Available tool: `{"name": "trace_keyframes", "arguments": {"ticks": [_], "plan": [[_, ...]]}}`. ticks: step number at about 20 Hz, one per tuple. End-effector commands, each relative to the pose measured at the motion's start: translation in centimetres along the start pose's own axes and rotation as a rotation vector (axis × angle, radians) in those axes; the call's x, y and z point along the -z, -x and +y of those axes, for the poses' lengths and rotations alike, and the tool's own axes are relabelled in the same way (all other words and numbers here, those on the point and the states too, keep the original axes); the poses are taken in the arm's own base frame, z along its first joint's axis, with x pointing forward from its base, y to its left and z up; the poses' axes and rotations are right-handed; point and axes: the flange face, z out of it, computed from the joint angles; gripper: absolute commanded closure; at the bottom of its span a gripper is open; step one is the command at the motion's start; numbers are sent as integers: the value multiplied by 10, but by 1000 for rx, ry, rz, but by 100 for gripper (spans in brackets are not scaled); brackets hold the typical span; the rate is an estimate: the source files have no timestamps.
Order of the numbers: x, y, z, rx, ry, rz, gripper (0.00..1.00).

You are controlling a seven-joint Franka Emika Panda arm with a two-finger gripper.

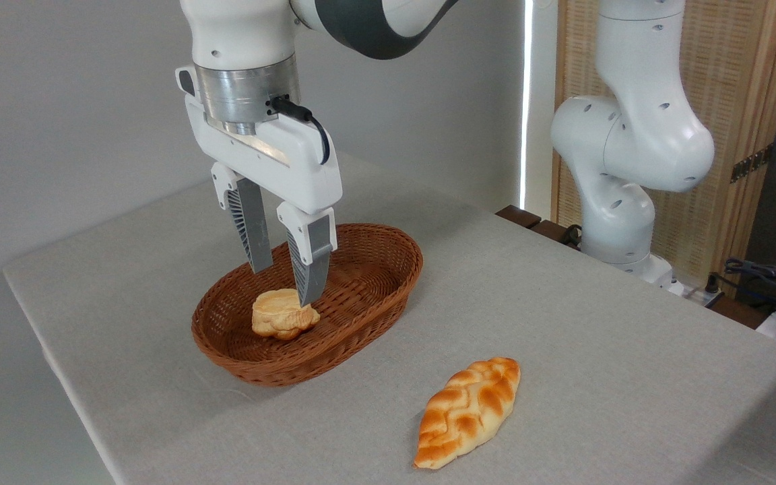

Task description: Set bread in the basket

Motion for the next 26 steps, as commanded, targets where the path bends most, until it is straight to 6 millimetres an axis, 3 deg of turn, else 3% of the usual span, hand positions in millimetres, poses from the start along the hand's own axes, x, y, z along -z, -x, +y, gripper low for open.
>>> {"name": "trace_keyframes", "arguments": {"ticks": [1,26], "plan": [[6,5,1,3,28,-8,0],[10,12,-8,8,28,0,0]]}}
